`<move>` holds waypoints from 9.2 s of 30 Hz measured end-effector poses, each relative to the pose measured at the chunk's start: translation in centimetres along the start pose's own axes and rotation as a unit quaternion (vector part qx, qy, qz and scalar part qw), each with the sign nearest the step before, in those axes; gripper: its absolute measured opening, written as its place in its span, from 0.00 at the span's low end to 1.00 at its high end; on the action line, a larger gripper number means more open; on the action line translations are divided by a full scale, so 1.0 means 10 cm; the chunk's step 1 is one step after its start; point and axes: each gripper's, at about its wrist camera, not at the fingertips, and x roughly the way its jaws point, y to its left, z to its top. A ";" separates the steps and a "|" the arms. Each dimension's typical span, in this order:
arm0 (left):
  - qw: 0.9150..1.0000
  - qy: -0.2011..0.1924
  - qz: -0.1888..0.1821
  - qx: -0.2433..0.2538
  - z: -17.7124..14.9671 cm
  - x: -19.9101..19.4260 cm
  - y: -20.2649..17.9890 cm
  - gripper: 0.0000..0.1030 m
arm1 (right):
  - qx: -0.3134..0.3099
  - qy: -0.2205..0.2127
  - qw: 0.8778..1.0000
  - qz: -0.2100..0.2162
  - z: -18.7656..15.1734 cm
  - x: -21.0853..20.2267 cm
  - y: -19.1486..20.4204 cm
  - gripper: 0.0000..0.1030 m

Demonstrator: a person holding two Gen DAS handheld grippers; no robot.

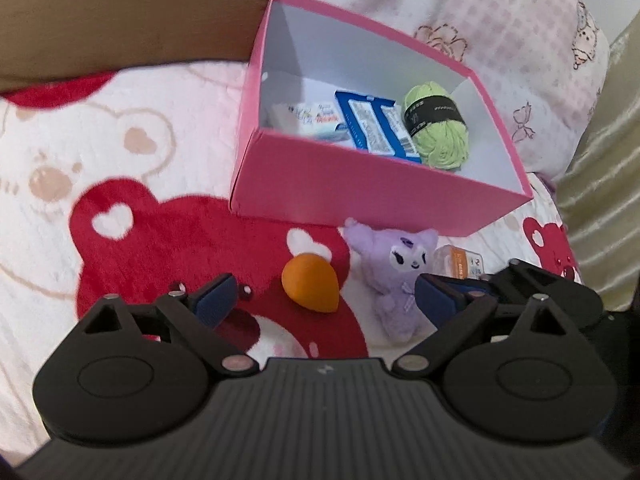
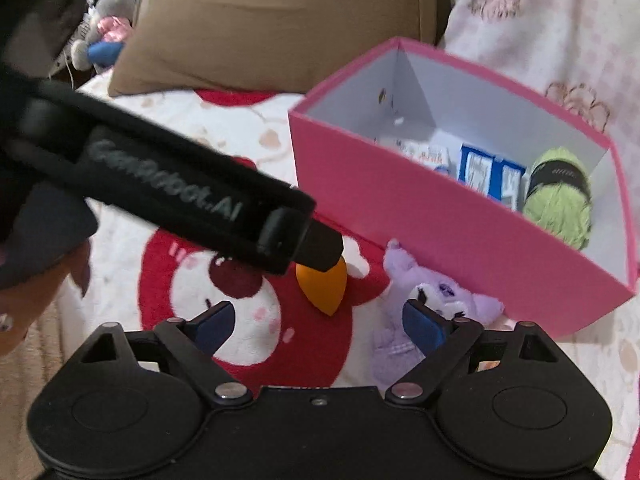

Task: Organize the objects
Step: 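Move the left tool down toward the orange egg-shaped sponge, then close the left tool on the orange sponge, then lift the orange sponge with the left tool and carry it over the box, then lower the orange sponge into the pink box beside the yarn, then open the left tool and withdraw it from the box, then move the left tool down toward the purple plush toy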

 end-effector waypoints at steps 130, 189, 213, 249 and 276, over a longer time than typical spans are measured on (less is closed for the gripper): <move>0.987 -0.105 -0.034 0.116 -0.25 -1.17 -0.71 0.33 | 0.026 -0.130 0.987 -0.088 -0.04 -1.03 0.59 0.27; 0.997 -0.045 0.070 0.006 1.80 0.94 -0.49 0.33 | 0.085 -0.056 0.994 0.041 1.36 0.66 -1.38 0.28; 0.998 -0.024 0.053 -0.040 1.86 1.26 -0.33 0.33 | 0.121 -0.018 0.990 0.063 1.35 0.96 -1.58 0.29; 0.995 -0.020 0.058 0.079 1.29 -0.79 -1.10 0.40 | 0.098 -0.095 0.990 -0.027 0.65 -1.07 -0.91 0.54; 0.996 0.052 0.024 0.074 0.38 -1.77 -1.05 0.64 | 0.036 -0.053 0.996 -0.068 -0.05 -1.95 -0.35 0.88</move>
